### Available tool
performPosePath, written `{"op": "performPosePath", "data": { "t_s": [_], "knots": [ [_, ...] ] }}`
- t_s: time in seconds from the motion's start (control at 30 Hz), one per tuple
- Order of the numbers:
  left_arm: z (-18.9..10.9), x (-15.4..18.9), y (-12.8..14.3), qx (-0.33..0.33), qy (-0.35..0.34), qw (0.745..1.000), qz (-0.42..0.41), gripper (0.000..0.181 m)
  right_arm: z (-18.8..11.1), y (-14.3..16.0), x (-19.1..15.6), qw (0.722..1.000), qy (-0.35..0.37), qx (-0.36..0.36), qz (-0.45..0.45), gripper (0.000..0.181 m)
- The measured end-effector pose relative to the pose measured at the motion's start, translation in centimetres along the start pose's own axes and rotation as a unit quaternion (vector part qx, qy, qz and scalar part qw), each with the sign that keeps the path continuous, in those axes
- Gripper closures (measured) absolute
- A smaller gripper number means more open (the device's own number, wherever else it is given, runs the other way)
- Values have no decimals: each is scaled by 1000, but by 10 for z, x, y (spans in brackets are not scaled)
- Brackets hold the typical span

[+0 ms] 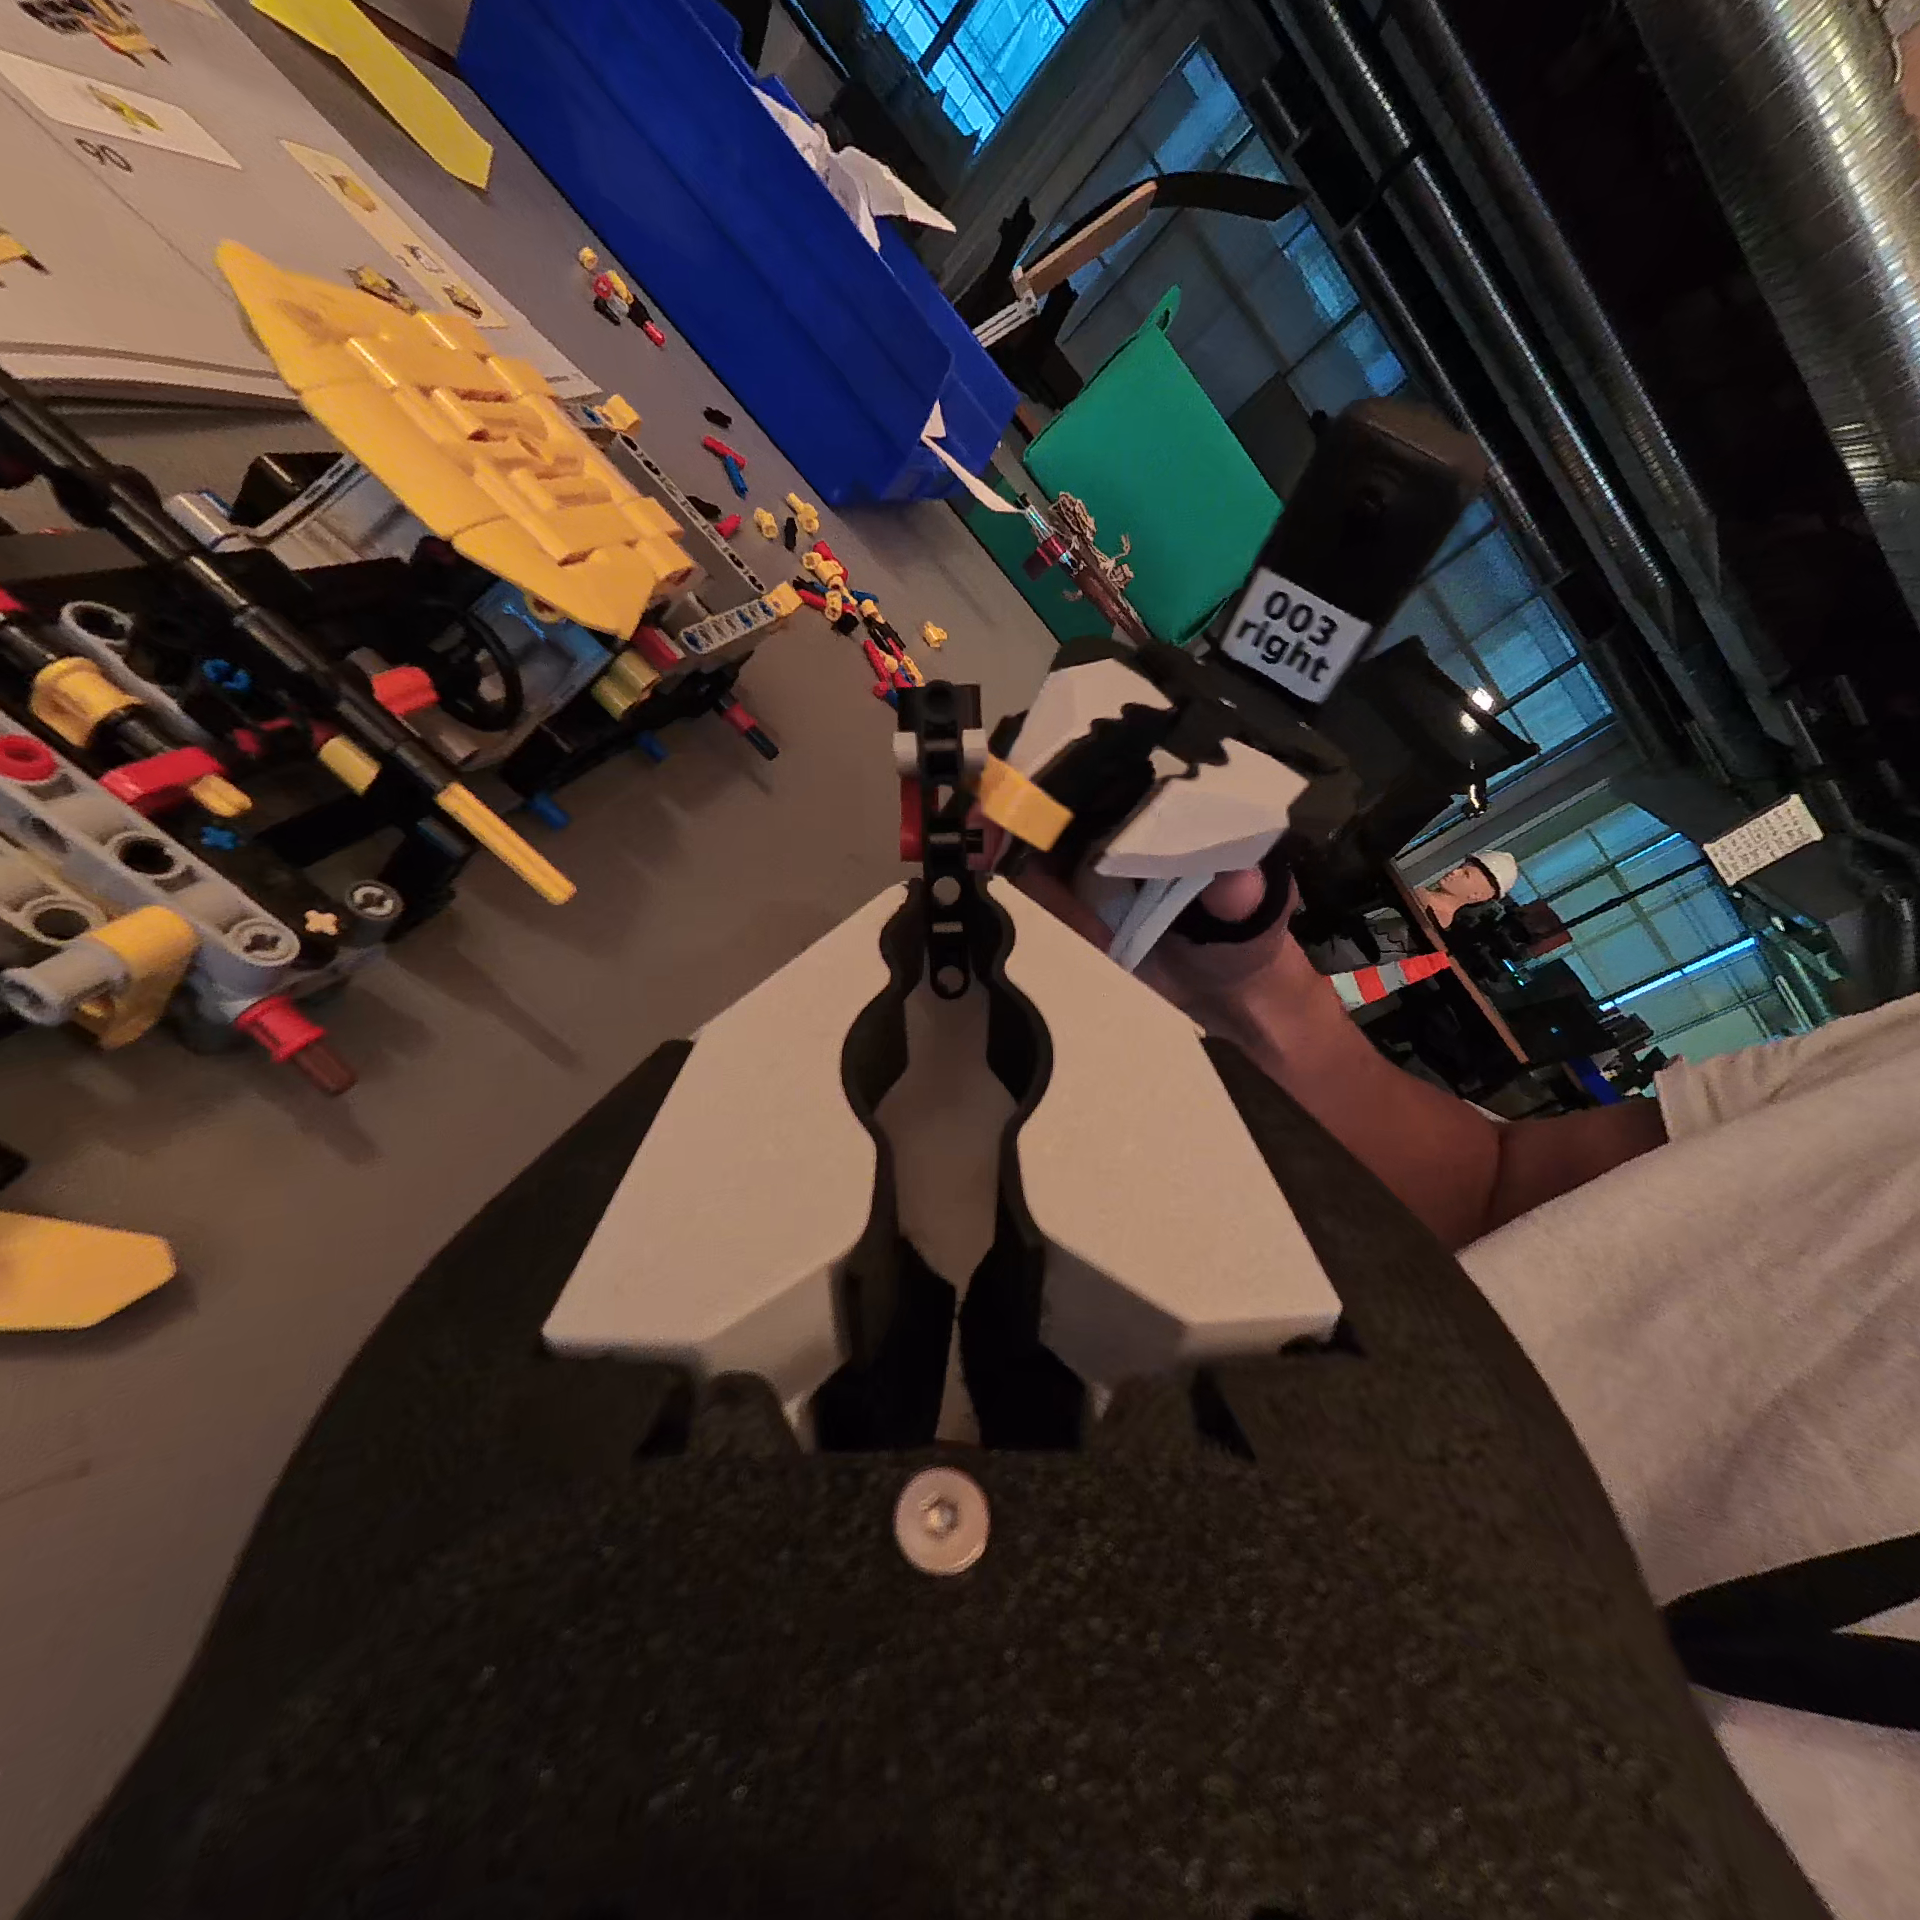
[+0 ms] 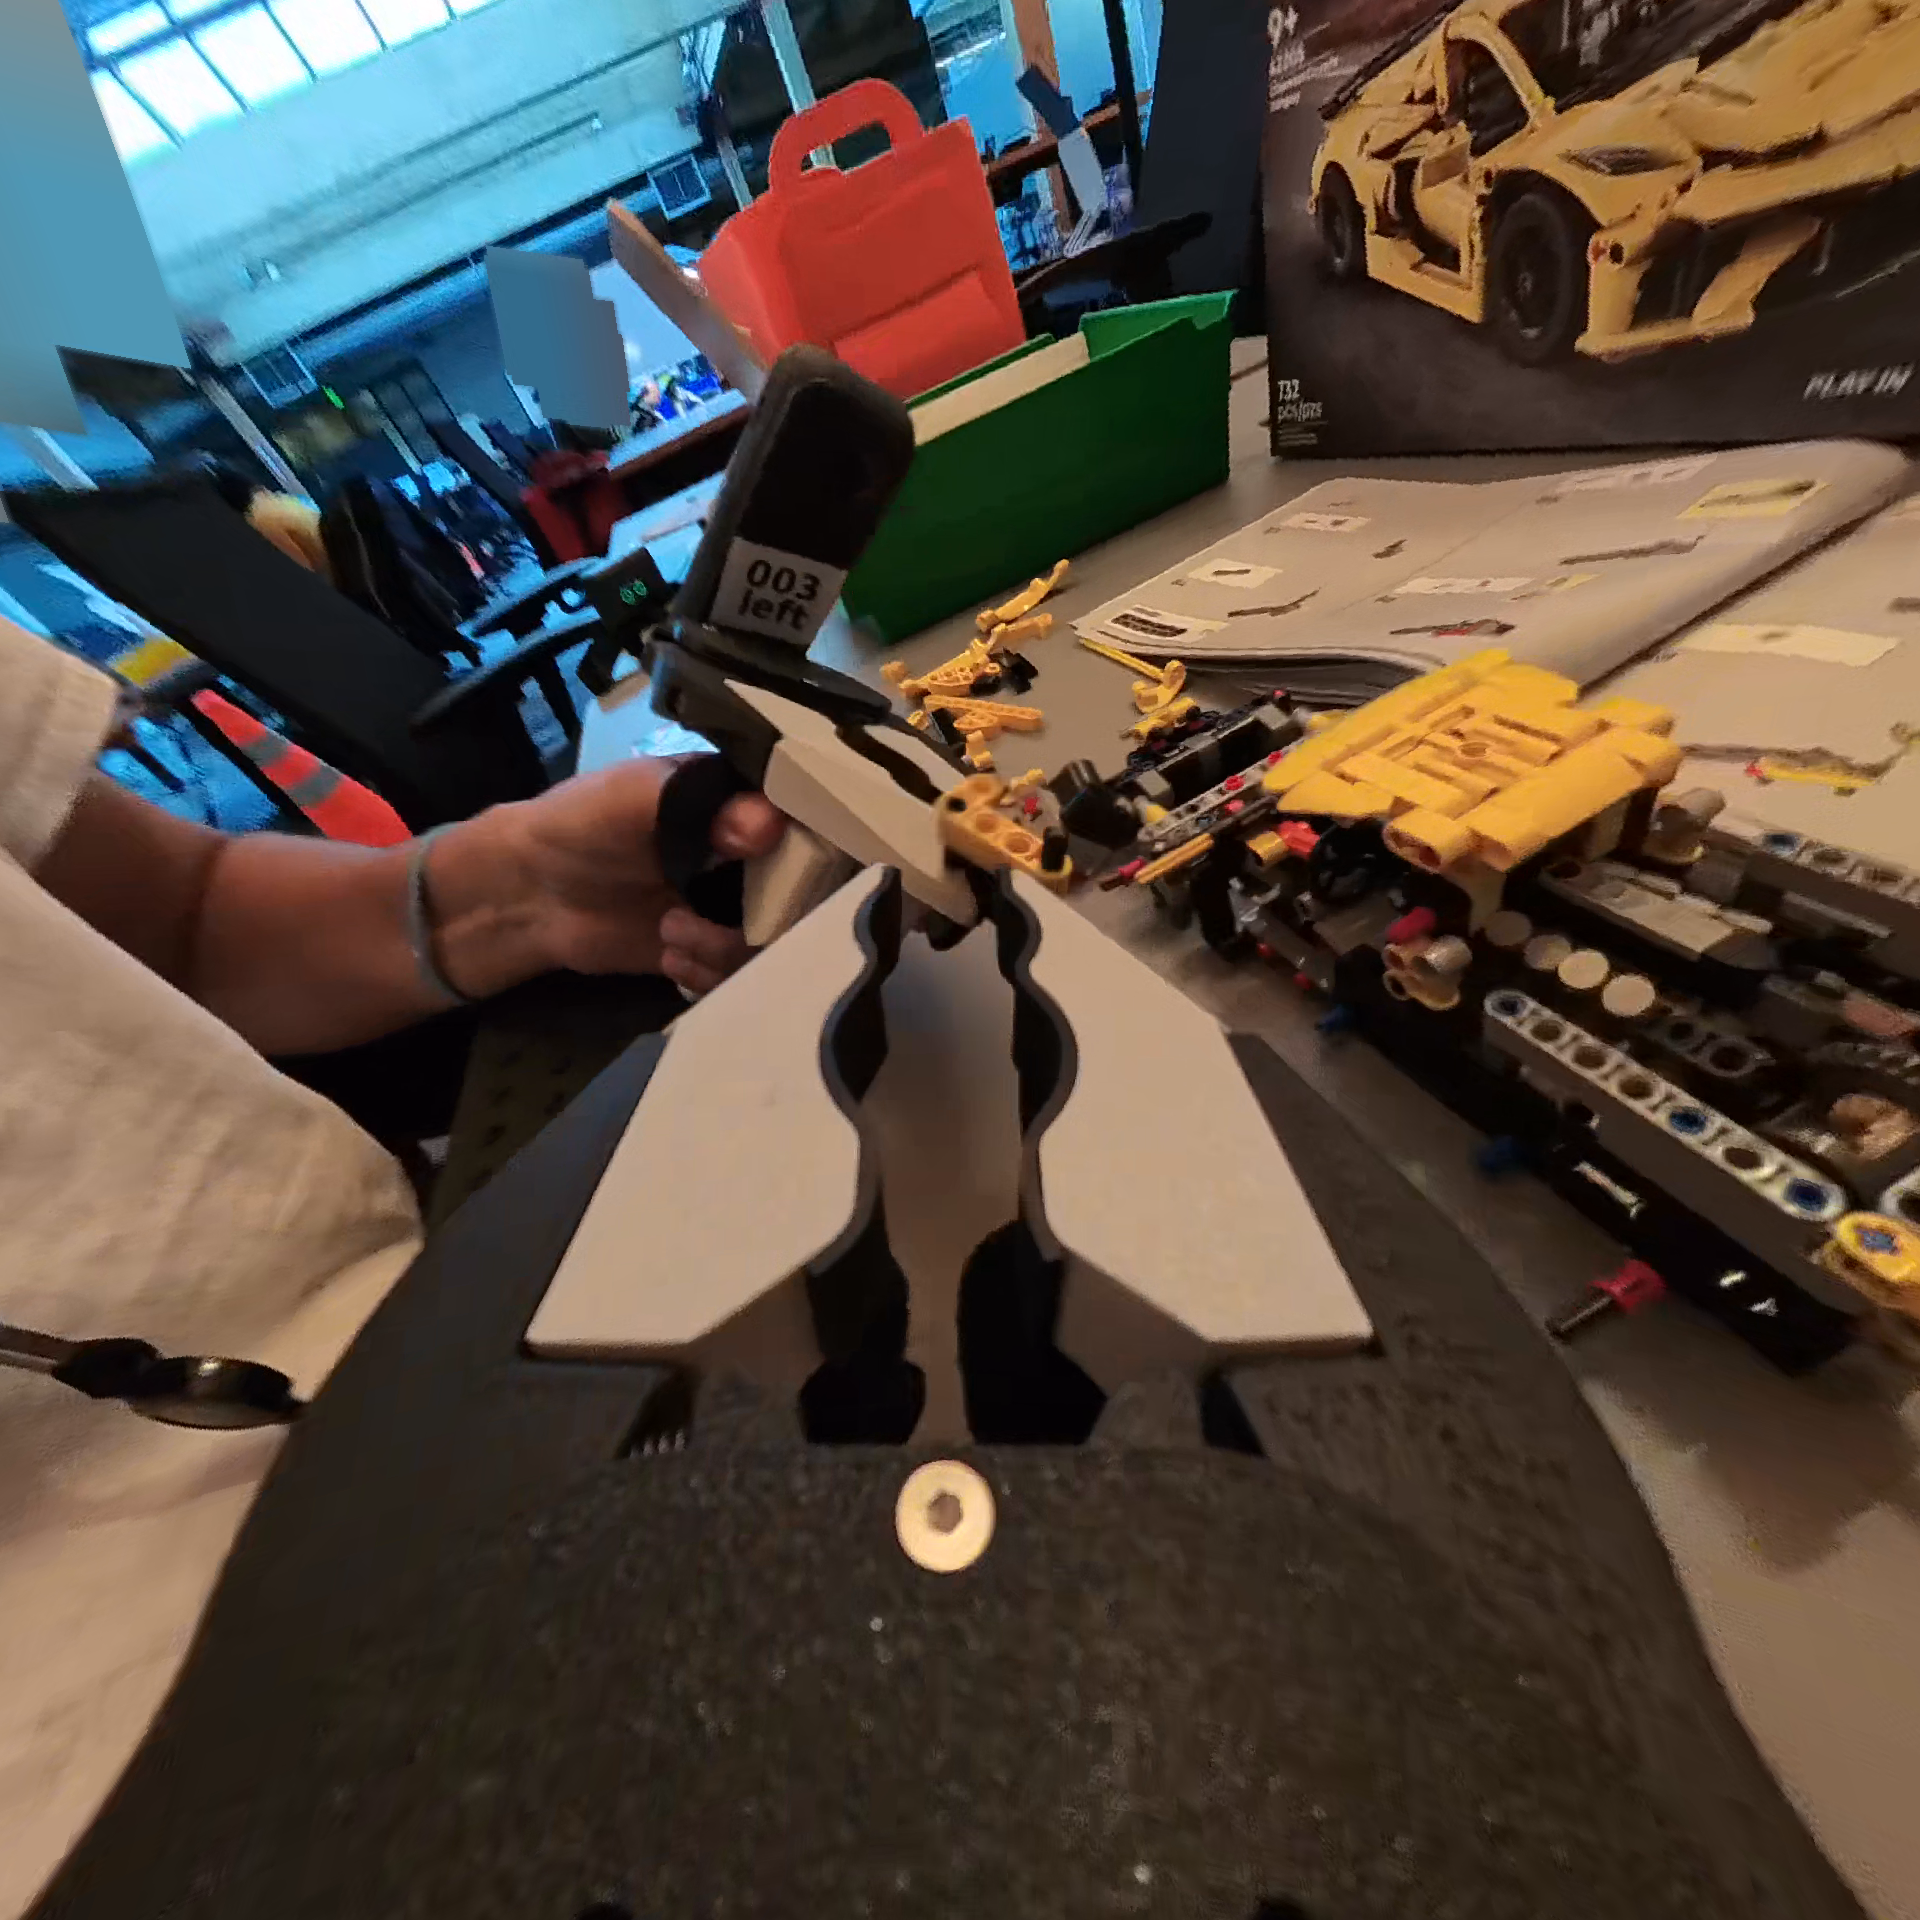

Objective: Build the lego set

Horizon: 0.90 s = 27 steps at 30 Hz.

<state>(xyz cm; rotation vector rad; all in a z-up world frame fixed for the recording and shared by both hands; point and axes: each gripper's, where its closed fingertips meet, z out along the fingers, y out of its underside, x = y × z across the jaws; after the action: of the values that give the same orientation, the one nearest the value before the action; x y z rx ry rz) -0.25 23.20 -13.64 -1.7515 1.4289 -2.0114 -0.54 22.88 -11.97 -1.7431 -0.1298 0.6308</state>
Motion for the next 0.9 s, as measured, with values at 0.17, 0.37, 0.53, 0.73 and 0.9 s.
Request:
{"op": "performPosePath", "data": {
  "t_s": [0.17, 0.37, 0.53, 0.73, 0.9],
  "knots": [
    [1, 3, -1, 3, 1, 1000, 12, 174, 0, 7, 10, 989, -41, -5, 141, 158],
    [3, 7, -1, 4, 7, 1000, 23, 174, -2, 4, 11, 976, -69, 11, 205, 162],
    [-3, -5, -4, 12, -23, 1000, 8, 174, -6, 10, 25, 991, 7, -12, 136, 163],
    [1, -10, 2, -7, -14, 999, -30, 174, -12, 8, 18, 951, 153, -86, -254, 163],
    [0, -2, -6, 23, 31, 997, -64, 174, -2, -8, 16, 938, 210, -44, -272, 164]
  ]
}}
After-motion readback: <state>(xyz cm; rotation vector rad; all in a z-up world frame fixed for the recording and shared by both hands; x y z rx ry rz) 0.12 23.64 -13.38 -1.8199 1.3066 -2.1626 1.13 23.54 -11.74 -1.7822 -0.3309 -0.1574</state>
